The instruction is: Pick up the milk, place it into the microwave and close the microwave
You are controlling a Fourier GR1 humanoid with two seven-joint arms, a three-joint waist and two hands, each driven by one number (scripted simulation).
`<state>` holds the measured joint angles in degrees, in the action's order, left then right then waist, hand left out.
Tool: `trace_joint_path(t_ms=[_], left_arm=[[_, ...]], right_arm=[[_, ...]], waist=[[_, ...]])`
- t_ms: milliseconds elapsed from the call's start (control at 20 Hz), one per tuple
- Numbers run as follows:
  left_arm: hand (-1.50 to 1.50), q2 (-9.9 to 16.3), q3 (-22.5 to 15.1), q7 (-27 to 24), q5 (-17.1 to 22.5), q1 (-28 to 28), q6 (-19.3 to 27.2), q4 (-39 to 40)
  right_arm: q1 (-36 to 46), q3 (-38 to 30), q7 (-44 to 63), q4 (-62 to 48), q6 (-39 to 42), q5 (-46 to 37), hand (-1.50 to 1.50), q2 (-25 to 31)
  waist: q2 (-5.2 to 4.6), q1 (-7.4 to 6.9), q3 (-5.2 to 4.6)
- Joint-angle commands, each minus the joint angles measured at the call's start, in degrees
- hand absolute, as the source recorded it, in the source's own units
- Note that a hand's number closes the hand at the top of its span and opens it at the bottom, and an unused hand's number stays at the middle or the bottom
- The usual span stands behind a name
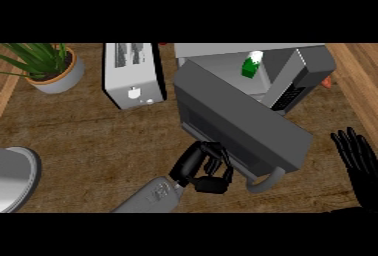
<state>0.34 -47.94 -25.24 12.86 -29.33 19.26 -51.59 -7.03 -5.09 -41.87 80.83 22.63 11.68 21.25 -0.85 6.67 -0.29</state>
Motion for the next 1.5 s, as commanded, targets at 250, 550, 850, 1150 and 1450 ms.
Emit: trace_joint_path(t_ms=[250,550,850,1150,1450], left_arm=[[1.50,-0.32,-4.21,-2.37,12.21,-5.31,5.89,0.18],[1.50,-0.32,-3.43,-3.48,18.60,-9.08,13.19,-1.26],[1.50,-0.34,-1.43,-3.40,24.02,-13.88,19.94,0.06],[-1.50,-0.34,-0.26,-1.54,28.67,-18.44,23.14,3.65],[-1.50,-0.34,2.69,-2.28,32.99,-20.48,25.55,5.18]], right_arm=[[-0.36,2.71,6.15,10.23,4.75,5.33,-1.50,1.78],[0.46,2.03,7.85,13.08,6.12,6.49,-1.50,4.86],[2.83,-0.54,10.12,14.39,5.61,7.96,-1.50,7.72],[6.10,-2.61,11.29,15.55,5.82,8.00,-1.50,10.98],[11.05,-8.39,9.47,17.56,0.23,-0.75,1.50,16.94]], waist=[[-0.70,3.81,-0.24],[-0.99,5.60,-0.16],[-1.33,6.84,-0.09],[-2.11,8.72,-0.04],[-2.92,9.84,-0.17]])
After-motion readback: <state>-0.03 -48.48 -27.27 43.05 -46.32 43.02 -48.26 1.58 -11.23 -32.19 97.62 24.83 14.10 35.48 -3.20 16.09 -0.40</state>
